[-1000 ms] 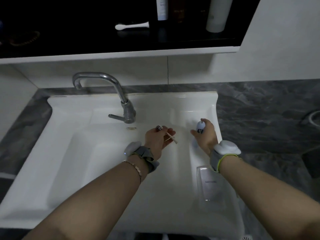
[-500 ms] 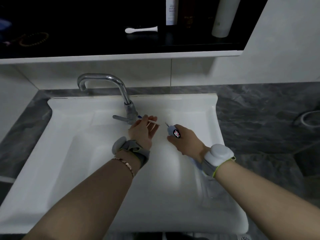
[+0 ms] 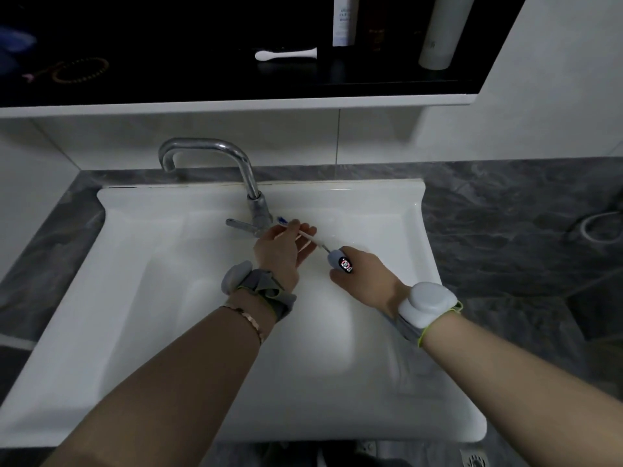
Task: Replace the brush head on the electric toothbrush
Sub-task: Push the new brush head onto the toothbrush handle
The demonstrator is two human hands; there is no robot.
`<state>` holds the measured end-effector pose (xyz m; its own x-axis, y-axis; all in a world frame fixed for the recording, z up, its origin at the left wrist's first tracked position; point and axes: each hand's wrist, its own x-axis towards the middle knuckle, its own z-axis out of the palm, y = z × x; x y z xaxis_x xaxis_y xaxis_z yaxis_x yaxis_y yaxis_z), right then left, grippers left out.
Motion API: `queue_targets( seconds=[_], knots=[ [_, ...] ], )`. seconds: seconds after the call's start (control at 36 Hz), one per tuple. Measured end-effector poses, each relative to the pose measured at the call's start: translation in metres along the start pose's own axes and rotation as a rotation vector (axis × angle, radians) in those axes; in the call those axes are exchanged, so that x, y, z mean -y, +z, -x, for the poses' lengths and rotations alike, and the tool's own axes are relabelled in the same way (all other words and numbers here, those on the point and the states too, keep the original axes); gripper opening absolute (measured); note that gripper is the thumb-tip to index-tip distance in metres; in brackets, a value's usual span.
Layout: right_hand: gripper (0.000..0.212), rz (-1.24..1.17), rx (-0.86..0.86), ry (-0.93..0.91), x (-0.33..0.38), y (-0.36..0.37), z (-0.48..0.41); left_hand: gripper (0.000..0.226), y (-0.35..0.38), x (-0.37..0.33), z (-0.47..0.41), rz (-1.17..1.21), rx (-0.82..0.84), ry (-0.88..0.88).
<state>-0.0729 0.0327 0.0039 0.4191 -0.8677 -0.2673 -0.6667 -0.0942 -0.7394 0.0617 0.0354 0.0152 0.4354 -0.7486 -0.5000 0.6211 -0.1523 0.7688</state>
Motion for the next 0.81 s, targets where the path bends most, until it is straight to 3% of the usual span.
queue_targets(
  seconds=[0.14,0.31,0.42,0.47,0.5,0.53,0.58,0.64,0.72,0.81],
  knots=[
    [0.010,0.077,0.065,0.003,-0.002,-0.001,0.007,0.021,0.001,-0.001,0.002,-0.220,0.023,0.033],
    [0.010,0.120,0.056,0.007,-0.003,0.004,0.009,0.020,0.000,0.005,0.006,-0.188,-0.017,-0.010],
    [0.029,0.215,0.107,0.016,-0.015,0.001,0.010,0.019,-0.007,0.013,0.009,-0.206,0.011,-0.133],
    [0.023,0.310,0.154,0.020,-0.022,-0.001,0.012,0.012,-0.017,0.017,0.006,-0.278,0.066,-0.231],
    [0.015,0.365,0.170,0.018,-0.024,-0.003,0.012,0.007,-0.023,0.018,0.003,-0.398,0.084,-0.229],
    [0.011,0.408,0.180,0.015,-0.026,-0.005,0.012,0.022,-0.030,0.018,-0.002,-0.608,0.103,-0.164],
    [0.010,0.441,0.178,0.004,-0.031,-0.009,0.011,0.058,-0.038,0.014,-0.012,-1.149,0.204,0.136],
    [0.007,0.428,0.176,-0.016,-0.034,-0.012,0.008,0.056,-0.034,0.005,-0.009,-1.489,0.440,0.372],
    [0.007,0.450,0.197,-0.070,-0.035,-0.014,0.005,0.036,-0.022,-0.002,-0.003,-1.791,0.788,0.318],
    [0.009,0.471,0.206,-0.104,-0.038,-0.013,0.005,0.033,-0.015,0.000,-0.003,-1.817,0.856,0.287]
  ],
)
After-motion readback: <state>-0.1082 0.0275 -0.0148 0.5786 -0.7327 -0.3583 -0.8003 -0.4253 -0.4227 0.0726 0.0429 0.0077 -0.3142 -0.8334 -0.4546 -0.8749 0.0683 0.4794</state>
